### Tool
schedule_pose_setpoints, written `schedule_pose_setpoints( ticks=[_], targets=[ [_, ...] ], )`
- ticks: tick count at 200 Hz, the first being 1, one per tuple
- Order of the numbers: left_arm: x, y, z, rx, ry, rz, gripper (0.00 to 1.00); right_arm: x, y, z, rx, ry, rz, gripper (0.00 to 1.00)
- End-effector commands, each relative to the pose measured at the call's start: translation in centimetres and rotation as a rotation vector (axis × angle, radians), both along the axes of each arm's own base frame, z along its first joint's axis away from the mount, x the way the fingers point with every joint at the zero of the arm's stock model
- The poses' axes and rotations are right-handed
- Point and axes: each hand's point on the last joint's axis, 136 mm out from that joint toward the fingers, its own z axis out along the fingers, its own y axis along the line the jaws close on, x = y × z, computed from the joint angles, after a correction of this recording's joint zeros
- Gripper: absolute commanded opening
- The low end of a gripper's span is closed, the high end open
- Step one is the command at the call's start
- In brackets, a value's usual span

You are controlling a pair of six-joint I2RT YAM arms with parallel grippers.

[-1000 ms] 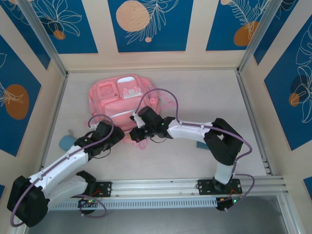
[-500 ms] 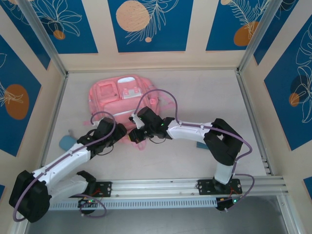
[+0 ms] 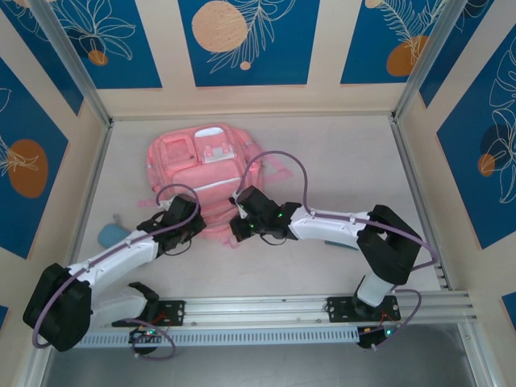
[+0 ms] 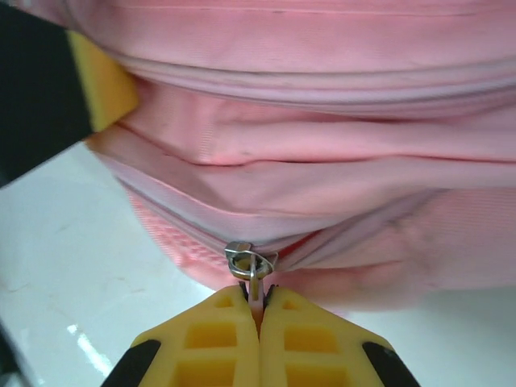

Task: Pack the student bag

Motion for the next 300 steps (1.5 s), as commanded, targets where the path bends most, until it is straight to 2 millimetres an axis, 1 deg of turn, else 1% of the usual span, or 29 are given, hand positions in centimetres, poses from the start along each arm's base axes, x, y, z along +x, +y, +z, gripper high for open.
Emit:
schedule_pose_setpoints(
  ticks=[1,23,45,69,91,103,121,133,153,166,176,199,215,236,255,267,281,300],
  targets=[
    [0.0,2.2,-0.6,0.113,0.004,0.031,0.13,2.2,-6.1,-0.8,-0.145,-0.022,-0.197,0.00],
    [0.1,2.1,-0.3,0.118,0.001,0.015,0.13,3.5,-8.8,-1.2,-0.160,0.014,-0.295,0.00],
    [0.2,1.3,0.0,0.099,-0.002,-0.023,0.13,3.7,-10.0,-1.4,-0.143,0.054,-0.330,0.00],
    [0.5,0.8,-0.2,0.088,0.003,-0.059,0.12,2.4,-10.3,-2.2,-0.131,0.092,-0.306,0.00],
    [1.2,0.3,-0.3,0.088,0.008,-0.088,0.11,0.4,-10.0,-3.3,-0.107,0.131,-0.251,0.00],
    [1.7,0.1,-0.4,0.096,0.013,-0.105,0.11,-1.0,-9.2,-3.7,-0.071,0.165,-0.199,0.00],
    [2.8,0.0,-0.1,0.120,0.013,-0.125,0.11,-2.8,-7.0,-3.6,0.012,0.201,-0.092,0.00],
    [3.6,0.5,0.4,0.141,0.010,-0.125,0.12,-3.9,-5.5,-3.3,0.050,0.209,-0.022,0.00],
    [4.8,1.5,1.3,0.151,0.004,-0.113,0.15,-4.8,-3.0,-2.6,0.097,0.210,0.057,0.00],
    [5.1,2.1,1.9,0.153,0.004,-0.102,0.18,-4.7,-1.6,-2.1,0.113,0.202,0.086,0.00],
    [5.2,2.5,2.3,0.155,0.002,-0.095,0.24,-4.4,-0.4,-1.6,0.128,0.193,0.103,0.00],
    [4.2,3.3,2.9,0.152,0.019,-0.068,0.42,-3.2,2.0,-0.3,0.171,0.175,0.109,0.00],
    [3.2,3.4,3.3,0.111,0.023,-0.050,0.49,-2.3,3.5,0.7,0.204,0.175,0.111,0.00],
    [2.0,3.0,3.6,0.034,0.025,-0.025,0.54,-2.0,5.3,1.8,0.243,0.185,0.148,0.00],
    [1.3,1.8,3.8,-0.076,0.014,-0.023,0.57,-2.0,6.3,2.5,0.268,0.190,0.181,0.00],
    [1.2,0.8,4.1,-0.162,0.002,-0.022,0.58,-2.0,6.6,2.8,0.280,0.192,0.200,0.00],
    [1.0,-0.3,3.8,-0.246,0.013,-0.015,0.59,-2.1,6.9,3.1,0.288,0.197,0.207,0.00],
    [0.6,-0.7,3.1,-0.285,0.035,-0.001,0.60,-2.0,6.9,2.9,0.286,0.201,0.202,0.00]
  ],
)
